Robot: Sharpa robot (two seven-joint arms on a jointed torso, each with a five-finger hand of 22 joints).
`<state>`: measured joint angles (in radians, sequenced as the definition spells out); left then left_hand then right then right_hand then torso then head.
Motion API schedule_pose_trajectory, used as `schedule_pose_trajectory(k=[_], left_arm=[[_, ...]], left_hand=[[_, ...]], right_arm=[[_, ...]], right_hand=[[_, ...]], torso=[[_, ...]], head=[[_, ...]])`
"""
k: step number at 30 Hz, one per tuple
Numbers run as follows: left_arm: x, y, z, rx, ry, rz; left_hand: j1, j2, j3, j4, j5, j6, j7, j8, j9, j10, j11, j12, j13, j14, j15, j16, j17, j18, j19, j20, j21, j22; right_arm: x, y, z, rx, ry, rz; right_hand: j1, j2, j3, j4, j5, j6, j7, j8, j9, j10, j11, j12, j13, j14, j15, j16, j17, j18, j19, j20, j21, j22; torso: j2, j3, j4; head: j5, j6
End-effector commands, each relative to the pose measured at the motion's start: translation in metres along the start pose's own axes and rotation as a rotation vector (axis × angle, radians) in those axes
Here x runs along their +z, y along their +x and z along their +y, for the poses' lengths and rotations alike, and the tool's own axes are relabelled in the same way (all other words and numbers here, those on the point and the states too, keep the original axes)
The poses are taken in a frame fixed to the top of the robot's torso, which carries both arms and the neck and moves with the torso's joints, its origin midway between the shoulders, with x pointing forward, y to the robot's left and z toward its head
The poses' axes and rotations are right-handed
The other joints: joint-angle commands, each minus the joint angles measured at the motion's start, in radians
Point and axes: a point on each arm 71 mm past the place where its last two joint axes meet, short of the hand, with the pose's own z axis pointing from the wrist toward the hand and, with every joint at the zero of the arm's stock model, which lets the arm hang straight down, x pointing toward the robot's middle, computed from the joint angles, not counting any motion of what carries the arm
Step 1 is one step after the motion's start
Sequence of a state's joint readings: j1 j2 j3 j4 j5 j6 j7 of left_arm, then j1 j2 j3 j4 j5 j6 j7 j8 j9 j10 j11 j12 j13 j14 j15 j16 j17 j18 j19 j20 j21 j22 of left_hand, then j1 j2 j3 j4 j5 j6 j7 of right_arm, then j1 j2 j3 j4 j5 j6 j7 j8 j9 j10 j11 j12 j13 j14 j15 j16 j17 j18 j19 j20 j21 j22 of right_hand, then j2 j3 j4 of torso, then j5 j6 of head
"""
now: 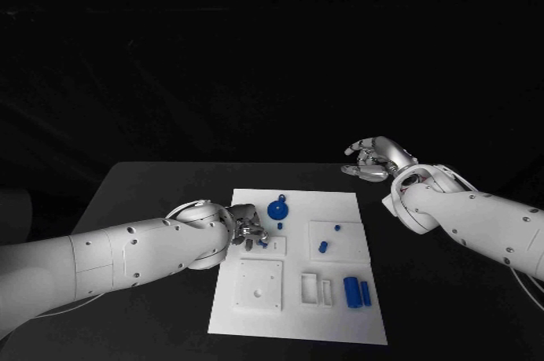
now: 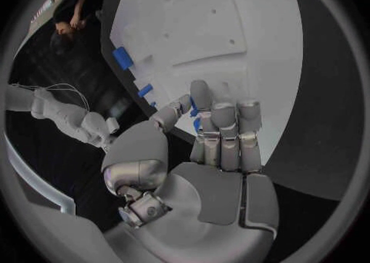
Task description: Assemble the parts on the task board
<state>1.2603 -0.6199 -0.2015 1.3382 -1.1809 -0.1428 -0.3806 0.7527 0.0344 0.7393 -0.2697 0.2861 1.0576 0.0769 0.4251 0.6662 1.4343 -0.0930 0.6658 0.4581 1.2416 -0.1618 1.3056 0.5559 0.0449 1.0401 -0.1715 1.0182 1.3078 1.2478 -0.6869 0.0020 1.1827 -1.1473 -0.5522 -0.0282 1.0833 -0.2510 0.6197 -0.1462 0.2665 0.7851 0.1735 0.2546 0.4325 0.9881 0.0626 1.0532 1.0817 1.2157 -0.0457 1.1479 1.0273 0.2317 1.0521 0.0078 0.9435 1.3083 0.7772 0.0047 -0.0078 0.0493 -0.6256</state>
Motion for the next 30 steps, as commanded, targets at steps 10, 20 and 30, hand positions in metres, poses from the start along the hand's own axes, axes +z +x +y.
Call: schedule_pose_trajectory(k=[10,20,30], left_arm=[[0.0014,0.0017,-0.0001,-0.002,0.005,0.000],[0.0021,0.0045,-0.0005,-0.004,0.005,0.011],[0.0010,0.0071,-0.0001,-0.003,0.004,0.030]], left_hand=[[0.011,-0.005,0.002,0.005,0.000,0.147,-0.071,0.001,0.012,0.000,-0.006,0.007,0.000,0.027,-0.037,0.007,-0.003,0.020,0.005,-0.103,0.007,0.015],[0.012,-0.008,0.002,0.009,-0.010,0.146,-0.071,-0.003,0.016,-0.003,-0.005,0.007,-0.001,0.025,-0.037,0.008,-0.007,0.020,0.004,-0.103,0.007,0.015],[0.014,-0.012,0.002,0.010,-0.015,0.146,-0.071,-0.006,0.019,-0.004,-0.005,0.008,-0.001,0.023,-0.037,0.008,-0.009,0.021,0.003,-0.103,0.007,0.015]], right_arm=[[0.0006,0.0015,0.0020,-0.007,-0.012,0.015],[0.0008,0.0020,0.0025,-0.007,-0.012,0.016],[0.0011,0.0025,0.0028,-0.007,-0.012,0.018]], right_hand=[[0.000,0.010,-0.003,-0.001,-0.006,0.002,0.003,0.005,0.001,-0.005,0.000,0.007,-0.003,-0.002,-0.002,0.002,-0.002,0.030,0.007,0.003,-0.005,0.018],[0.000,0.010,-0.003,-0.002,-0.006,0.002,0.003,0.005,0.001,-0.006,0.000,0.008,-0.004,-0.002,-0.002,0.003,-0.002,0.030,0.007,0.003,-0.005,0.018],[0.000,0.011,-0.003,-0.002,-0.005,0.002,0.003,0.005,0.001,-0.006,0.000,0.008,-0.005,-0.002,-0.002,0.003,-0.002,0.030,0.008,0.003,-0.005,0.018]], torso=[[0.000,0.0004,0.0002],[0.000,0.0007,-0.0011],[0.000,0.0009,0.0001]], head=[[0.001,-0.002],[0.003,-0.001],[0.003,-0.003]])
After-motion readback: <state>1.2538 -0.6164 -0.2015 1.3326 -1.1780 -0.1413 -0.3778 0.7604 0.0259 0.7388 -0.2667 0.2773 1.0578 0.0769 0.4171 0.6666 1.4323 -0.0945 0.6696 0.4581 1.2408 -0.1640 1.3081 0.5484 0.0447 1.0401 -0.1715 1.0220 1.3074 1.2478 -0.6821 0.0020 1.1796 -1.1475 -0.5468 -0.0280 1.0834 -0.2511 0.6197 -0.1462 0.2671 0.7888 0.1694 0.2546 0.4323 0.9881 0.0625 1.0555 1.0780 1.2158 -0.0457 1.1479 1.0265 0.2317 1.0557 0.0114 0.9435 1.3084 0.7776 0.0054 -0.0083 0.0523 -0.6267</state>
